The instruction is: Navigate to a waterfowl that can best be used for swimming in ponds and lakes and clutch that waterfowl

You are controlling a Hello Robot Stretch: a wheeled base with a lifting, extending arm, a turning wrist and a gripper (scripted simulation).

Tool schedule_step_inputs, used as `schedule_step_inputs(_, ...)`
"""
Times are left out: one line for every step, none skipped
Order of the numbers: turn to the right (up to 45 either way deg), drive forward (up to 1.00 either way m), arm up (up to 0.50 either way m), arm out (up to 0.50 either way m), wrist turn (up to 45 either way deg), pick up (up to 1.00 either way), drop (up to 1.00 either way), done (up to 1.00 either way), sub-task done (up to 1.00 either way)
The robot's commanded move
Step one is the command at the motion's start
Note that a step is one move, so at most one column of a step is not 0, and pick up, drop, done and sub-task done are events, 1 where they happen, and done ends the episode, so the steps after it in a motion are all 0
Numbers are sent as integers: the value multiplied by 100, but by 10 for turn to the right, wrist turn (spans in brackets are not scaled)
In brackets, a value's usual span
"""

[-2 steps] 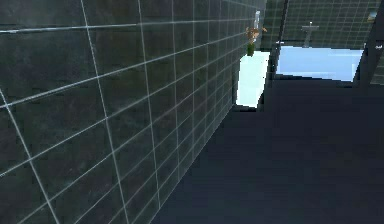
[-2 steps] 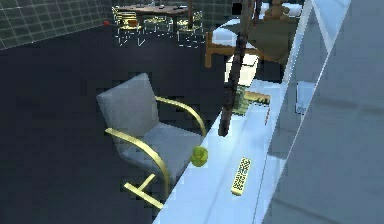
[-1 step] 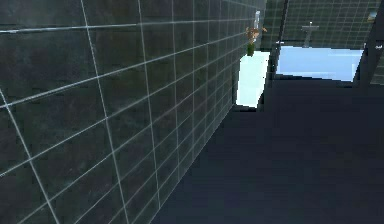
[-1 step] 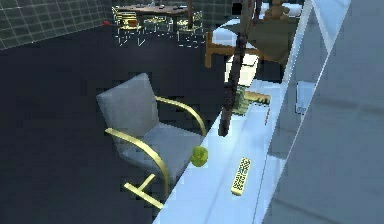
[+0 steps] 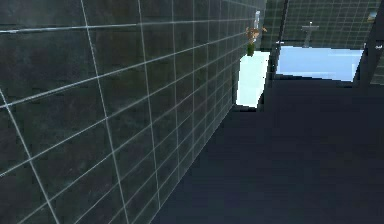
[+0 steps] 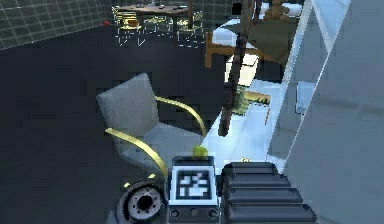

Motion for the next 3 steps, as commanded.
schedule_step_inputs(0, 0, 0, 28, 0, 0, 0, 0, 0)
schedule_step_inputs(0, 0, 0, 0, 450, 0, 0, 0, 0)
schedule_step_inputs(0, 0, 0, 0, 450, 0, 0, 0, 0)
